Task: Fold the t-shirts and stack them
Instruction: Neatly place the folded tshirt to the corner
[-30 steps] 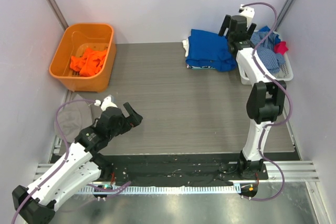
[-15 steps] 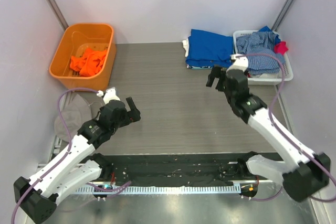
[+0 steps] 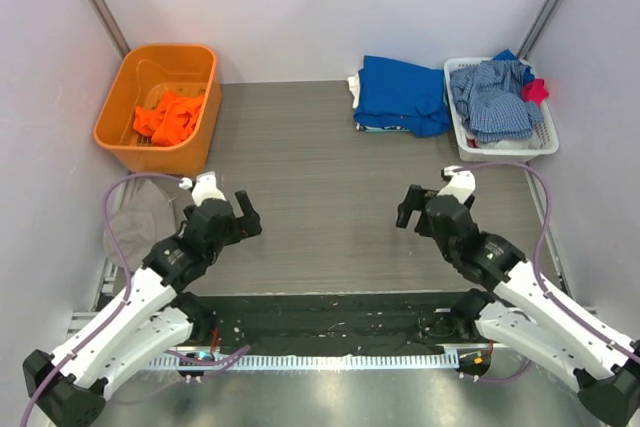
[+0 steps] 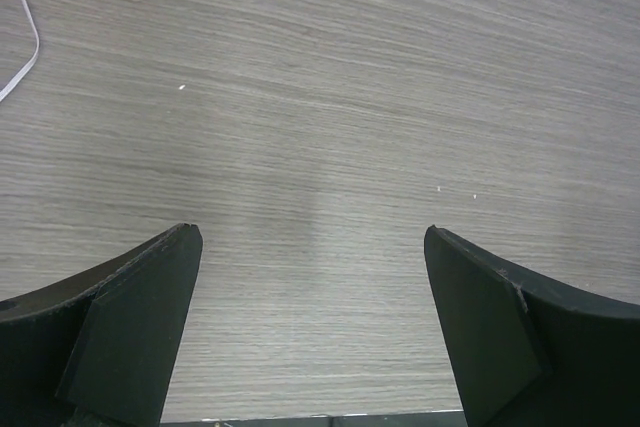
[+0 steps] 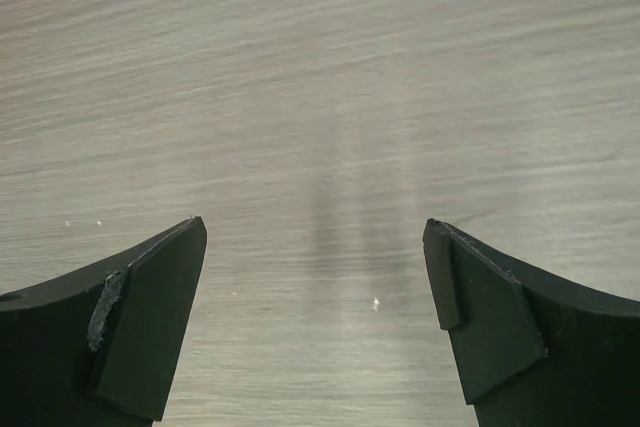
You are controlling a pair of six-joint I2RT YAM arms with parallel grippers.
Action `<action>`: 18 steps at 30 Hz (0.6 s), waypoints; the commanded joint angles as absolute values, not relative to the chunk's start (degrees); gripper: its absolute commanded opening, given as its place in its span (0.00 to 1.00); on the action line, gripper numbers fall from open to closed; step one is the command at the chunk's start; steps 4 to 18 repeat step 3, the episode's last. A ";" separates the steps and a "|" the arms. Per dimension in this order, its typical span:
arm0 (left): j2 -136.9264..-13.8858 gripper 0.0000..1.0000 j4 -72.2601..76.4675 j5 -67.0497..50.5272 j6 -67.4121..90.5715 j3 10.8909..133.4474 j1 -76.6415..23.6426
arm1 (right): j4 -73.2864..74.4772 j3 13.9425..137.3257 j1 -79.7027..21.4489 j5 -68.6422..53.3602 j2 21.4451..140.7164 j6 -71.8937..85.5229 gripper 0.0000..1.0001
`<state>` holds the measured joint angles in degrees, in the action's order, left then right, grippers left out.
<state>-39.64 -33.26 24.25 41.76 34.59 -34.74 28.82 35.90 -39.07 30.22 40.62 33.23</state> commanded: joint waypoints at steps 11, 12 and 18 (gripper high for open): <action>-37.44 1.00 -31.99 26.28 41.66 33.14 -34.45 | 32.87 36.73 -39.55 36.38 36.21 35.16 1.00; -37.44 1.00 -31.99 26.28 41.66 33.14 -34.45 | 32.87 36.73 -39.55 36.38 36.21 35.16 1.00; -37.44 1.00 -31.99 26.28 41.66 33.14 -34.45 | 32.87 36.73 -39.55 36.38 36.21 35.16 1.00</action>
